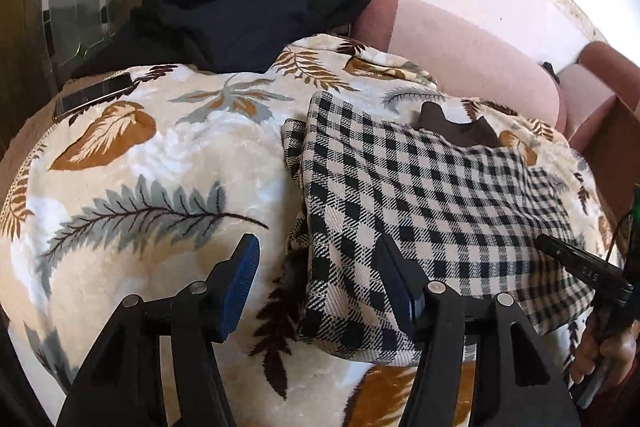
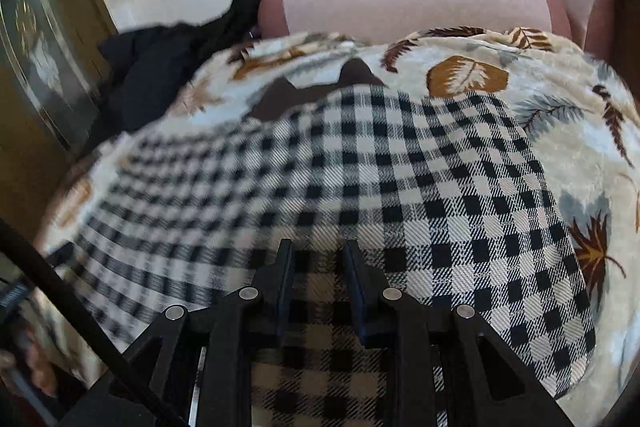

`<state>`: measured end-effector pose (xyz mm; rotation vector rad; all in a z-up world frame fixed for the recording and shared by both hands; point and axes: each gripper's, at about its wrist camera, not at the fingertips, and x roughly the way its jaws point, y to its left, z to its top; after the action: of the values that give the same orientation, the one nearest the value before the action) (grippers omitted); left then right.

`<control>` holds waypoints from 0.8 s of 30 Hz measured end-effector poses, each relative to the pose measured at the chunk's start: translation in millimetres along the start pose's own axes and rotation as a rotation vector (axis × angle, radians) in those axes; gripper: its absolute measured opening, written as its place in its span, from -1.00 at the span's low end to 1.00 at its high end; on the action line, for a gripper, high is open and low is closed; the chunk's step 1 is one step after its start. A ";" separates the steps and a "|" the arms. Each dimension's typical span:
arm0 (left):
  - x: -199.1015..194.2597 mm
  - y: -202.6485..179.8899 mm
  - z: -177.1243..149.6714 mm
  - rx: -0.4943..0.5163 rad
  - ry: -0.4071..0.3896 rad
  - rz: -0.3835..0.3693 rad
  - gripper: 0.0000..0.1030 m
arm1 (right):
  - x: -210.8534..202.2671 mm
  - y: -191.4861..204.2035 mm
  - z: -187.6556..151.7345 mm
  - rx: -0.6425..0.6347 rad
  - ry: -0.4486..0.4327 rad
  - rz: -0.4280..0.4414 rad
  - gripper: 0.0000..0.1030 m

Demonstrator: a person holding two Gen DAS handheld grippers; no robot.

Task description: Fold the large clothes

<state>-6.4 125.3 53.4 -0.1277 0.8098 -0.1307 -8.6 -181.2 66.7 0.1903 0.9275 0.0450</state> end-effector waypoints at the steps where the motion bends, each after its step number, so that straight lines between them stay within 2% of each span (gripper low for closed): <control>1: 1.4 0.0 0.3 -0.001 0.003 -0.001 0.17 | 3.0 -2.3 -1.3 -0.006 0.005 -0.024 -0.46; 12: 19.7 -5.7 1.0 -0.018 0.046 0.007 0.19 | -6.4 -74.4 -1.4 0.105 0.022 -0.223 -0.45; 16: 25.8 -8.5 0.5 -0.025 0.061 0.005 0.19 | -13.2 -103.3 -5.4 0.153 0.031 -0.289 -0.25; 19: 33.1 -10.9 -1.5 -0.032 0.084 0.000 0.20 | -21.0 -120.1 -8.3 0.182 0.036 -0.334 -0.25; 22: 43.1 -10.6 -5.7 -0.026 0.113 0.027 0.20 | -24.3 -129.0 -9.3 0.195 0.039 -0.379 -0.24; 24: 49.0 -5.4 -9.0 -0.047 0.134 0.020 0.28 | -27.0 -132.3 -10.0 0.199 0.039 -0.404 -0.24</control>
<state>20.1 111.3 13.3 -0.1568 0.9477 -0.1024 -38.5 -312.9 58.1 0.1838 0.9951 -0.4191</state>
